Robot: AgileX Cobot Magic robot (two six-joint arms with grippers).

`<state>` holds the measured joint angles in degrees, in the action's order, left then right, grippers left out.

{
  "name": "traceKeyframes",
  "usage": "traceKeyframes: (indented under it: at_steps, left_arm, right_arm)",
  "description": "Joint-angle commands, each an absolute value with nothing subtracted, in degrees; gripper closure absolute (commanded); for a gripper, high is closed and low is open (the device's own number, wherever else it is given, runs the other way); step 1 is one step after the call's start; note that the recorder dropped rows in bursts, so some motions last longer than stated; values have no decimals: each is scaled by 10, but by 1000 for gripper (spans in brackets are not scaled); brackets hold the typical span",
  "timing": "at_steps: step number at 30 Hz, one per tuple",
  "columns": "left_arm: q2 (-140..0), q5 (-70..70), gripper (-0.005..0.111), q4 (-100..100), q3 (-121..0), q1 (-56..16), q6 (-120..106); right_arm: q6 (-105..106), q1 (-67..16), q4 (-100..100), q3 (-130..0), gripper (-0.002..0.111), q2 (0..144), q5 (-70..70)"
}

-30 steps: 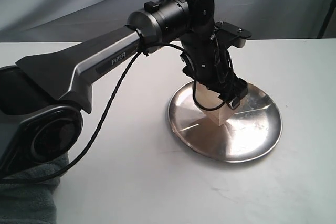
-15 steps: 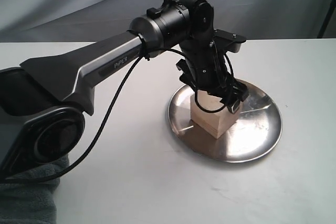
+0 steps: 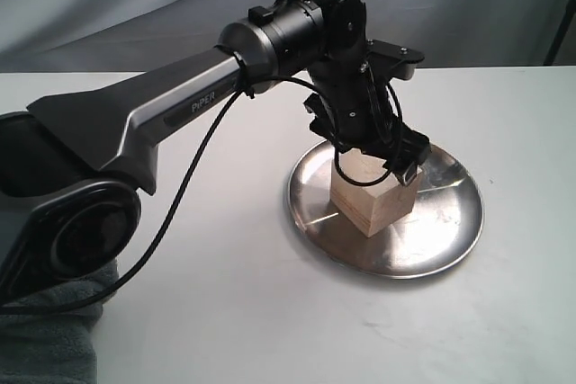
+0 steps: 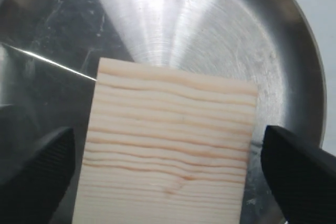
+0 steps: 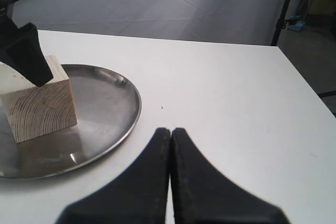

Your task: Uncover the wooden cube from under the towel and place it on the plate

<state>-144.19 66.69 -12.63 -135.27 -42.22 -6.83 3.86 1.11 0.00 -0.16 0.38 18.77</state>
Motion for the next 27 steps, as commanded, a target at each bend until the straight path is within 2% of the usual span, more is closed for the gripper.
traceKeyframes:
  at_steps: [1, 8, 12, 19, 27]
  left_arm:
    - [-1412, 658, 17, -127, -1356, -422, -64]
    - [-1385, 660, 20, -127, -1356, -422, -64]
    - [-1366, 672, 27, -96, -1356, -422, -64]
    - [-1357, 700, 55, 0, -1356, -422, -60]
    - [-1355, 700, 95, 93, -1356, -415, 0]
  right_arm:
    - [41, 10, 0, 0, 108, 0, 188]
    - [41, 10, 0, 0, 108, 0, 188]
    - [41, 10, 0, 0, 108, 0, 188]
    - [41, 10, 0, 0, 108, 0, 188]
    - [41, 10, 0, 0, 108, 0, 188]
